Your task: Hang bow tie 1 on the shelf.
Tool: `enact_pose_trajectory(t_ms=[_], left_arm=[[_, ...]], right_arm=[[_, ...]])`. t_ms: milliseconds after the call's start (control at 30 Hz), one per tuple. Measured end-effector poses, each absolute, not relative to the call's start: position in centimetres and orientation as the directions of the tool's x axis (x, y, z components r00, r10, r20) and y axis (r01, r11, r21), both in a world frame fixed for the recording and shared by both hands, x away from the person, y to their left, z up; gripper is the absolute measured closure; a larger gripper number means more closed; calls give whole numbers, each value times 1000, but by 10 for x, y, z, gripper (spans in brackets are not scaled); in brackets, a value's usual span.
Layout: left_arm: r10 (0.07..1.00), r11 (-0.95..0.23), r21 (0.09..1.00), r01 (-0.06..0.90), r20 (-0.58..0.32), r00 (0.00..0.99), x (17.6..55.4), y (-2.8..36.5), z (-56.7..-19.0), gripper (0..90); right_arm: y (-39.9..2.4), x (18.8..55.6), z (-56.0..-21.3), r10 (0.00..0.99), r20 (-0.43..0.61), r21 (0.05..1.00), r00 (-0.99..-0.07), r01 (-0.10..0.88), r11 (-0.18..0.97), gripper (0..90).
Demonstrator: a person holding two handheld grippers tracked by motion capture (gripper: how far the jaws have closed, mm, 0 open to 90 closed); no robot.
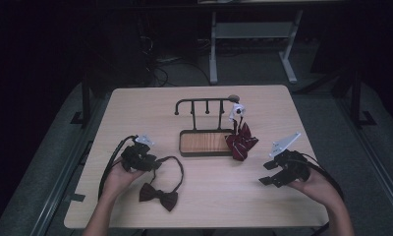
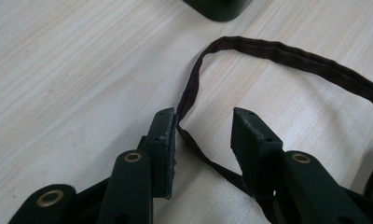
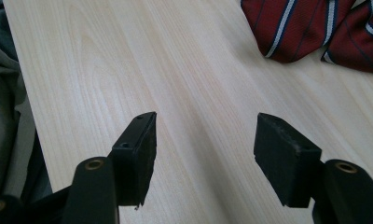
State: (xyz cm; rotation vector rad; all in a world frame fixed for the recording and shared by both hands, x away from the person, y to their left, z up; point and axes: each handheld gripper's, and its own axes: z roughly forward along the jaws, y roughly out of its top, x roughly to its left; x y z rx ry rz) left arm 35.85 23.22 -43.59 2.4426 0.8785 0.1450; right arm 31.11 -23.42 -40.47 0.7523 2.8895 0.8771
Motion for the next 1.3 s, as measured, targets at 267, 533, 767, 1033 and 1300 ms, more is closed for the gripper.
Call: enact_pose_trajectory(t_ms=[267,533,767,1033,1300], left_arm=[[628,-683,455,572,-35,778,357,229,-441,649],[616,-700,444,560,-23,787,356,226,-443,788],[587,-731,440,521,16,809,352,221,-443,891],[577,-728,458,511,5,817,348,224,-437,897],[566,-705,510,493,-14,824,339,227,-425,898]], right_arm=[[-236,309,-403,461,99,541,-882,436,719,380],[-235,308,-403,463,95,544,-881,435,717,372],[-234,307,-402,461,88,546,-883,430,719,370],[-236,307,-403,467,96,547,-879,439,713,368],[-238,306,-403,478,111,552,-871,454,699,369]])
